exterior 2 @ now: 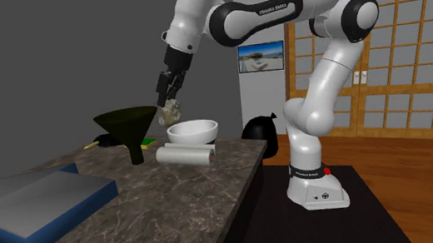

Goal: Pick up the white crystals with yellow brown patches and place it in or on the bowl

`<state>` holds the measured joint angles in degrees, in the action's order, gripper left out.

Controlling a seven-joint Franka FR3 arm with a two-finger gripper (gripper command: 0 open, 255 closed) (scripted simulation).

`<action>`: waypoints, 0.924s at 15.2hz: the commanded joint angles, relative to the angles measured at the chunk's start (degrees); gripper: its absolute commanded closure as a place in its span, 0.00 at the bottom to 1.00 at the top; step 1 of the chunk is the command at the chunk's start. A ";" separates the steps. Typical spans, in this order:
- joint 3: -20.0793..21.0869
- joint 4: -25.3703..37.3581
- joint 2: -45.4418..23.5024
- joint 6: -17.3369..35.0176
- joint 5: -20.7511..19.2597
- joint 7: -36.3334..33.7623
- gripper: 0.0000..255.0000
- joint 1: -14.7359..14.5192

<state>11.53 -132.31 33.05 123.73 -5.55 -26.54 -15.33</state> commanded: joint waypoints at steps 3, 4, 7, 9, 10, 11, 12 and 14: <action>-5.34 -2.35 3.00 -0.01 -0.07 6.10 1.00 0.77; -6.66 -2.72 3.62 -0.12 -0.16 7.58 1.00 1.02; -10.63 -3.43 5.12 -0.50 -0.62 11.98 1.00 1.80; -13.27 -3.57 5.81 -0.78 -0.99 14.92 1.00 2.37; -14.59 -3.54 6.06 -0.93 -1.18 16.39 1.00 2.68; -15.91 -3.44 6.24 -1.07 -1.38 17.86 1.00 2.98; -17.23 -3.28 6.36 -1.22 -1.57 19.33 1.00 3.28; -19.89 -2.75 6.41 -1.53 -1.96 22.25 1.00 3.83</action>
<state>-6.77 -135.46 39.51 122.36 -7.28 -6.11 -11.83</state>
